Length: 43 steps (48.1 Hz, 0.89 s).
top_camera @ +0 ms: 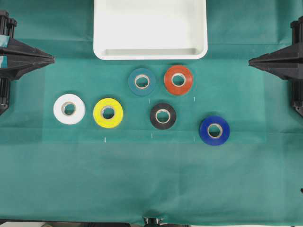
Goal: Pick up the tape from a random location and place it into the white case.
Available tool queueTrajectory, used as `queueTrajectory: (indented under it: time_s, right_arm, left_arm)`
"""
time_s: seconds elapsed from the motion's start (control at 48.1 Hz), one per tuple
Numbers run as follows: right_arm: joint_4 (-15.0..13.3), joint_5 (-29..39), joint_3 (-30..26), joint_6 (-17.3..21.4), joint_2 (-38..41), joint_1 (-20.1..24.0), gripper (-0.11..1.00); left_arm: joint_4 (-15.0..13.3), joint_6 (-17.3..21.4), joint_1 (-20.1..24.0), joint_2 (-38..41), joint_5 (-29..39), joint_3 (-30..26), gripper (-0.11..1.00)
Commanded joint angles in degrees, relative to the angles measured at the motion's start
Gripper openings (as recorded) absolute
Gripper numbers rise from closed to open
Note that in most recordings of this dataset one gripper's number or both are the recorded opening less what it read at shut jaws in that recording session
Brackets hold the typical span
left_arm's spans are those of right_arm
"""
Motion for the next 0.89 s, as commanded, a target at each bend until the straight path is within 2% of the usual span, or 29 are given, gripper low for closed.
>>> queueTrajectory:
  time_s: [0.0, 0.208, 0.728, 0.79, 0.873]
  right_arm:
    - [0.0, -0.3, -2.1, -0.4, 0.4, -0.3, 0.00]
    - [-0.2, 2.0, -3.2, -0.4, 0.5, -0.3, 0.00]
    - [-0.2, 2.5, -3.2, -0.4, 0.9, -0.3, 0.00]
    - [-0.2, 2.5, -3.2, -0.4, 1.0, -0.3, 0.00]
    - [-0.1, 2.5, -3.2, -0.4, 1.0, -0.3, 0.00]
  left_arm:
    - [-0.2, -0.1, -0.1, 0.2, 1.1, -0.7, 0.02]
    - [-0.2, 0.0, -0.2, 0.3, 1.8, -1.0, 0.01]
    - [-0.8, -0.7, -0.4, 0.3, 3.2, -1.1, 0.02]
    - [-0.7, -1.1, -0.4, 0.1, 3.0, -1.1, 0.05]
    - [-0.7, -1.1, -0.4, 0.1, 2.7, -1.1, 0.18]
